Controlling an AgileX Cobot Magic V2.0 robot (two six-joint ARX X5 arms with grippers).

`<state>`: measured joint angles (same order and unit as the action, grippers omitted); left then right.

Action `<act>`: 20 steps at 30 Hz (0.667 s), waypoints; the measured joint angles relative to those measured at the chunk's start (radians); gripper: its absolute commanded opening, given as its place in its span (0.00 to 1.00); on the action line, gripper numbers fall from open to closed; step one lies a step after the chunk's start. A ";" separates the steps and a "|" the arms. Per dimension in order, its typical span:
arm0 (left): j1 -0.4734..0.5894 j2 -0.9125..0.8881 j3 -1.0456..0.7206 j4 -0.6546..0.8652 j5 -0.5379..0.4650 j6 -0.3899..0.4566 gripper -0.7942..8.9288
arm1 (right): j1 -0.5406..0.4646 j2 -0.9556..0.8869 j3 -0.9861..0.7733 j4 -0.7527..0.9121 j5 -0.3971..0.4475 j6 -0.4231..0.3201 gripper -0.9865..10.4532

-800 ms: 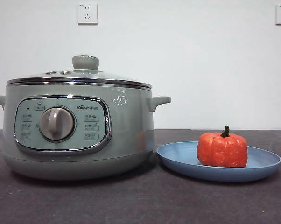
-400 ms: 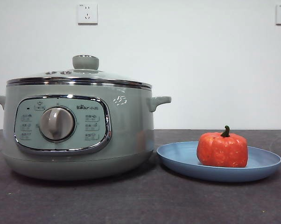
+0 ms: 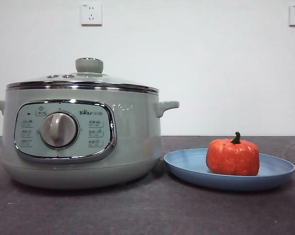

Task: Take the pumpkin out from the steamer,put the pumpkin in the blue plate,close the lid

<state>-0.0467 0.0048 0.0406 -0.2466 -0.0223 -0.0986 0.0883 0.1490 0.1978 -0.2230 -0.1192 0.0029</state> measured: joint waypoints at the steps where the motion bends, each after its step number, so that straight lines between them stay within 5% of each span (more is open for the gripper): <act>1: 0.000 0.000 0.000 0.000 0.000 0.000 0.08 | -0.013 -0.016 -0.028 0.013 -0.005 0.000 0.07; 20: 0.000 0.000 0.000 0.000 0.000 0.000 0.08 | -0.023 -0.145 -0.172 0.038 -0.003 0.000 0.07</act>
<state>-0.0467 0.0048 0.0406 -0.2466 -0.0223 -0.0986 0.0650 0.0040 0.0254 -0.1852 -0.1219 0.0032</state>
